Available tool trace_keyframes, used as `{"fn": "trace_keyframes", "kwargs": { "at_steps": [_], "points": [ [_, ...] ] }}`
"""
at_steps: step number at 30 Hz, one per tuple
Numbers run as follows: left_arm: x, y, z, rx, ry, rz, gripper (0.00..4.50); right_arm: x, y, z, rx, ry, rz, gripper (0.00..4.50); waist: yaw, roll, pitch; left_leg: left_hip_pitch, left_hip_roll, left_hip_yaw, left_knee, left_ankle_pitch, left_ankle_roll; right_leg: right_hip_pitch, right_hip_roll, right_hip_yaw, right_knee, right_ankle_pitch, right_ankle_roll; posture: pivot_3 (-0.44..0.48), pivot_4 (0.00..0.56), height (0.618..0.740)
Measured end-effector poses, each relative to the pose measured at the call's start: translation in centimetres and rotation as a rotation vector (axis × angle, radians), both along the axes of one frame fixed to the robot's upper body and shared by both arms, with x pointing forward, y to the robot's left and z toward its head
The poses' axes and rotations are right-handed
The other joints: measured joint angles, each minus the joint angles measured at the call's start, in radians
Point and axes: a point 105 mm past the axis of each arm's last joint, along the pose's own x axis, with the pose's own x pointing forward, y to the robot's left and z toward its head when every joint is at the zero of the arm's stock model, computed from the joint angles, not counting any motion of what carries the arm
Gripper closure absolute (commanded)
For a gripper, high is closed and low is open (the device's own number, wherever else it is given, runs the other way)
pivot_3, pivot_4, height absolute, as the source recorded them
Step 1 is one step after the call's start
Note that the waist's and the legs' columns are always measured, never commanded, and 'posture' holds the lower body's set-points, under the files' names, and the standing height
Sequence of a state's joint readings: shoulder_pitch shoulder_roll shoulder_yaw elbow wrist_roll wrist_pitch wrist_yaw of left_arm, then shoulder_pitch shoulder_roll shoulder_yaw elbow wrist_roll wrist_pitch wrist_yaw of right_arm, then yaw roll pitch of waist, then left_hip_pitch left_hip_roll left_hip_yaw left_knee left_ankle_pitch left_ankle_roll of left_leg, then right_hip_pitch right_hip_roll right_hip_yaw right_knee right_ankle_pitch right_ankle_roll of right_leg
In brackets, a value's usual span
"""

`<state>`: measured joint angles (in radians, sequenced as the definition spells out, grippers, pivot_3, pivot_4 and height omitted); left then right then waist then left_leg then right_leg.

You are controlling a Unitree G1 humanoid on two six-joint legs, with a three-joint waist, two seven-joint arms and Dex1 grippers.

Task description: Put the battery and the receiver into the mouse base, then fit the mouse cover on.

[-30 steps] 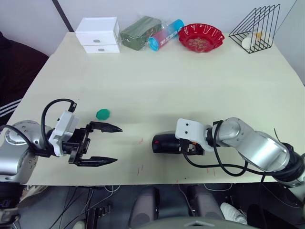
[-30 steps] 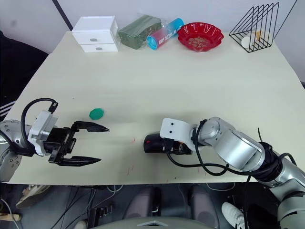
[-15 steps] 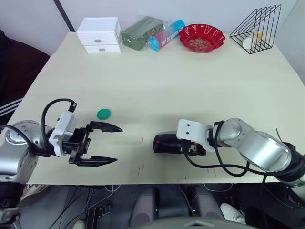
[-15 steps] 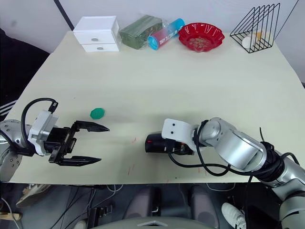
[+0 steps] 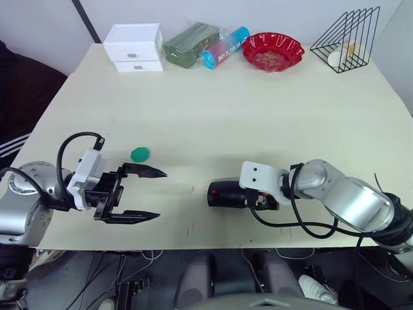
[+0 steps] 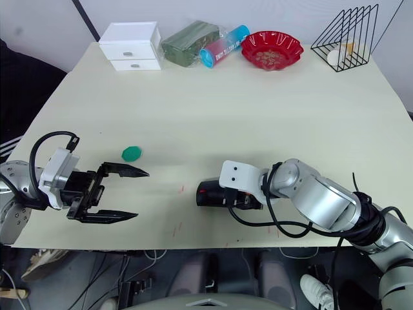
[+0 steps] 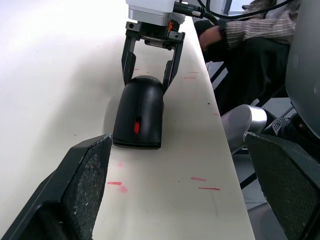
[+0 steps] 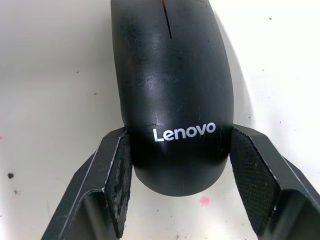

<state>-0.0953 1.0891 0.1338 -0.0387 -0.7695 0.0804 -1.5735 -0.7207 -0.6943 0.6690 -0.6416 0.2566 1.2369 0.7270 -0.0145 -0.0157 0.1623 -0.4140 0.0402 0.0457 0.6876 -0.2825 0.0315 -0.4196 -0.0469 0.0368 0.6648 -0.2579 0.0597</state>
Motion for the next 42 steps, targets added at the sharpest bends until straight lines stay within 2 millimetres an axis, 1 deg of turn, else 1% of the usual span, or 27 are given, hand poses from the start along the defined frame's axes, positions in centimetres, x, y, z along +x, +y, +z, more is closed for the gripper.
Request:
{"fn": "trace_keyframes", "kwargs": {
  "at_steps": [7, 27, 42],
  "points": [
    [0.0, -0.1, -0.4, 0.001, 0.018, -0.007, 0.0, 0.0, 0.1, -0.1, 0.011, 0.005, -0.003, 2.18, 0.0, -0.001, -0.001, 0.0, 0.0, 0.0, 0.0, 0.0, 0.0, 0.0, 0.0, 0.0, 0.0, 0.0, 0.0, 0.0, 0.15, 0.74],
    [-0.1, -0.2, -0.3, -0.006, 0.017, -0.009, 0.0, 0.2, 0.6, 0.0, 0.018, 0.014, 0.003, 2.18, -0.007, -0.001, -0.001, 0.002, 0.001, 0.0, 0.0, 0.001, -0.001, 0.0, 0.001, 0.0, 0.003, 0.001, -0.001, 0.0, 0.15, 0.74],
    [-0.1, -0.2, -0.3, -0.006, 0.019, -0.009, 0.0, 0.2, 1.4, 0.2, 0.007, 0.015, 0.001, 2.18, -0.027, -0.001, -0.001, 0.001, 0.001, -0.002, 0.0, 0.001, -0.001, 0.0, 0.001, 0.0, 0.003, 0.001, -0.001, 0.0, 0.15, 0.74]
  ]
}}
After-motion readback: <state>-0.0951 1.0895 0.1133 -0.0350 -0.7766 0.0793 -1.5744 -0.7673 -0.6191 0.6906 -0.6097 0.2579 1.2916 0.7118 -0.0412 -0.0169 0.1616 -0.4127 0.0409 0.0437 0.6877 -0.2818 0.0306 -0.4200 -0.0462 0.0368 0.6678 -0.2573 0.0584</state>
